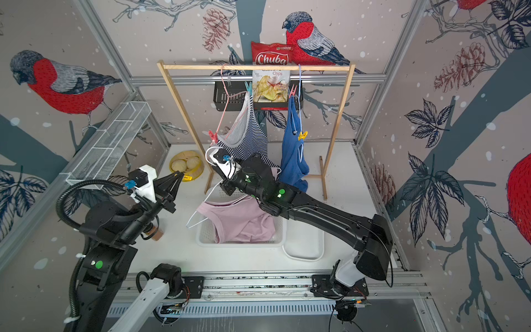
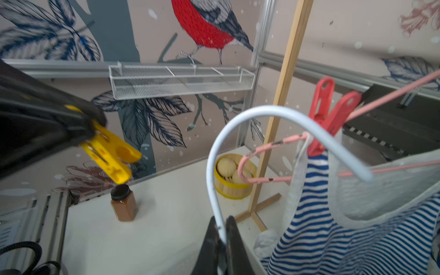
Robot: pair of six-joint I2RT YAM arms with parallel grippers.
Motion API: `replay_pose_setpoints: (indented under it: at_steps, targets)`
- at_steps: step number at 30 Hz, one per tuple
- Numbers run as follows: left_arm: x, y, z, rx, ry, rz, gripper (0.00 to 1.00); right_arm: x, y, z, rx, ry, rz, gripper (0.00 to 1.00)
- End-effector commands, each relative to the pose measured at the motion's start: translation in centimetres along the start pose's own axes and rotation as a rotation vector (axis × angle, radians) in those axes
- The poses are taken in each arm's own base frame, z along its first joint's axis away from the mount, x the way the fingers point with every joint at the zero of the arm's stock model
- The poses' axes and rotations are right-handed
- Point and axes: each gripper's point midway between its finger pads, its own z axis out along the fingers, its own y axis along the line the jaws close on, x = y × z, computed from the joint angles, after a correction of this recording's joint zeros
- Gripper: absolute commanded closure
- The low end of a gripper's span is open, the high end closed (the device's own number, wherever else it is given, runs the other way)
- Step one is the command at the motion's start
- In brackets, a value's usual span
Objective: Remove the clothespins securing tank tops to the hanger
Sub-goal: Remove the clothespin from the hanger, then place the hanger in the basket.
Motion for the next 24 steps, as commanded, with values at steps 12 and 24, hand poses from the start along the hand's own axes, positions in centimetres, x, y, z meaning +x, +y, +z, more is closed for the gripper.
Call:
replay_pose_setpoints:
  at_steps: [12, 24]
  targets:
    - [2.5, -1.8, 2.6, 0.152, -0.003, -0.133, 1.0, 11.8, 2.2, 1.8, -0.168, 0.386, 0.141, 1.0]
    - [4.4, -2.1, 3.8, 0.189, 0.025, -0.188, 1.0, 17.7, -1.8, 4.0, -0.129, 0.377, 0.334, 0.91]
